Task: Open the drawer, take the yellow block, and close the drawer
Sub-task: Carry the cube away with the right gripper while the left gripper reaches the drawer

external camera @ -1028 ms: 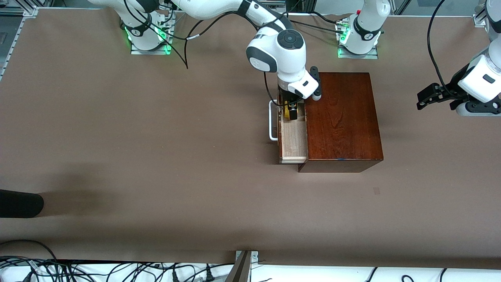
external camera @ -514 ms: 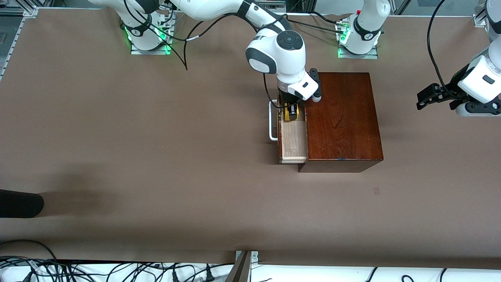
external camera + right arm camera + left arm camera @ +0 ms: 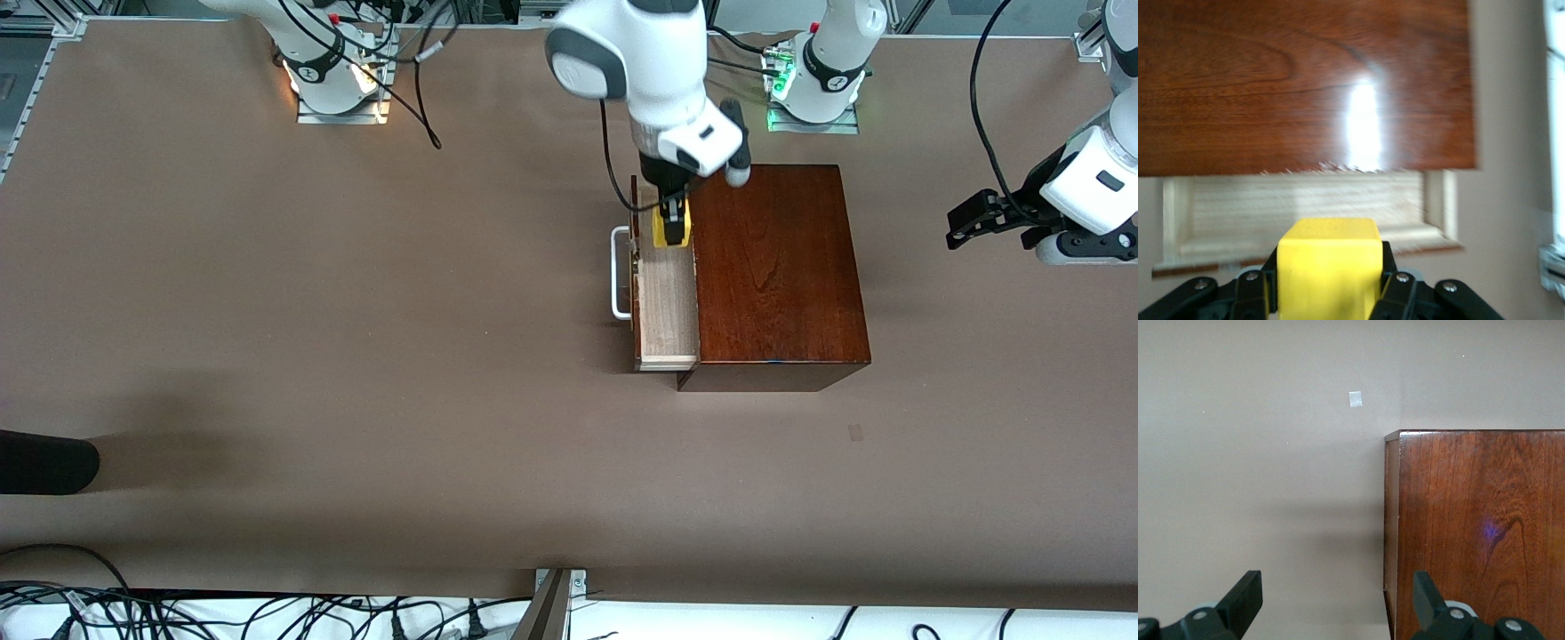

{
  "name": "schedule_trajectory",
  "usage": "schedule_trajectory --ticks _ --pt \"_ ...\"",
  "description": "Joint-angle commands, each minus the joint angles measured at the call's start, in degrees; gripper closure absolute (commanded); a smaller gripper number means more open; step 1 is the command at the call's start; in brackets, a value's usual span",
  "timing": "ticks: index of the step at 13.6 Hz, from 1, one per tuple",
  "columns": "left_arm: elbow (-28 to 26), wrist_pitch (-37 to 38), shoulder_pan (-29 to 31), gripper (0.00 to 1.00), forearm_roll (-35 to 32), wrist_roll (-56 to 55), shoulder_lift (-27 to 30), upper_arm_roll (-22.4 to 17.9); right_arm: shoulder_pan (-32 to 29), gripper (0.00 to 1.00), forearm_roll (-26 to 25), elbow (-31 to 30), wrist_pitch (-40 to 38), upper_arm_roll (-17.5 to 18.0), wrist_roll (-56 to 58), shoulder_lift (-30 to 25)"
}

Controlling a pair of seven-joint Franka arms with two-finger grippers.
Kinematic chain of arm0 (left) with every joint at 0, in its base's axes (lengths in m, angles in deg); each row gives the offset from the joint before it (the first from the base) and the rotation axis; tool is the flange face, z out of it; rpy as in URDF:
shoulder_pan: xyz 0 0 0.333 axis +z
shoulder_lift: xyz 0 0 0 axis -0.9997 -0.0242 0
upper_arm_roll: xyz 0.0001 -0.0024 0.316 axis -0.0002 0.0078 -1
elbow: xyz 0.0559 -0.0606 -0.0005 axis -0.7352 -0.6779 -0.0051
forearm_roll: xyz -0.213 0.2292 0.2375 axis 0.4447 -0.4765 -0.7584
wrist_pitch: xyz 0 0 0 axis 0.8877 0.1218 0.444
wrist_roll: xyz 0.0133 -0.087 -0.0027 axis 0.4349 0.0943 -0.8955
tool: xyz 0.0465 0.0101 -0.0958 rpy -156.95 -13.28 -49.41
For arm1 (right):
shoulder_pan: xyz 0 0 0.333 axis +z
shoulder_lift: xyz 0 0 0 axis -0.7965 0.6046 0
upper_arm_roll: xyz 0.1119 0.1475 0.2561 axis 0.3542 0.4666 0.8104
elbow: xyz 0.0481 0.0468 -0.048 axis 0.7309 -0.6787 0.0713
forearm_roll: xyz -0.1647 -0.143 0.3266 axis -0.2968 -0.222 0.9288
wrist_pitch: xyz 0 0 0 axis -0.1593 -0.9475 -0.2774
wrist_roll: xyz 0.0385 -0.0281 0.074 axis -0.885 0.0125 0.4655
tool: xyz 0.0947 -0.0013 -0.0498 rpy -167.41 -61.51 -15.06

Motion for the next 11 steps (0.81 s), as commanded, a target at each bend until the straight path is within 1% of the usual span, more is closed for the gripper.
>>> schedule_trajectory --ticks 1,3,5,7,8,9,11 --pt "1.8 1.4 -0.2 0.0 0.8 0.0 -0.7 0.3 -6.0 1.0 0.9 -1.1 -2.0 0.2 -5.3 -3.2" --pt "2.5 4.7 -0.6 0.0 1.1 0.9 -0.4 0.8 -10.0 1.0 2.4 -1.2 -3.8 0.2 -6.9 -5.9" --pt "3.6 6.6 -0.6 0.0 2.1 0.9 -0.6 3.3 -15.2 1.0 2.5 -1.2 -6.6 0.1 -6.5 -6.2" --pt "3.7 7.3 -0.8 0.0 5.3 1.0 -0.6 6.0 -20.5 1.0 4.0 -1.2 -8.1 0.1 -6.4 -6.9" --pt "3.7 8.1 -1.1 0.0 8.1 1.9 -0.7 7.0 -23.2 1.0 5.1 -2.4 -8.4 0.1 -6.5 -8.8" --pt "3.6 8.7 -1.1 0.0 10.2 4.2 -1.0 9.3 -26.5 1.0 5.7 -6.1 -8.5 0.0 -7.0 -11.1" --pt "3.6 10.8 -1.1 0.0 10.8 11.1 -3.1 13.2 -32.9 1.0 6.8 -16.1 -8.0 -0.1 -7.9 -17.3"
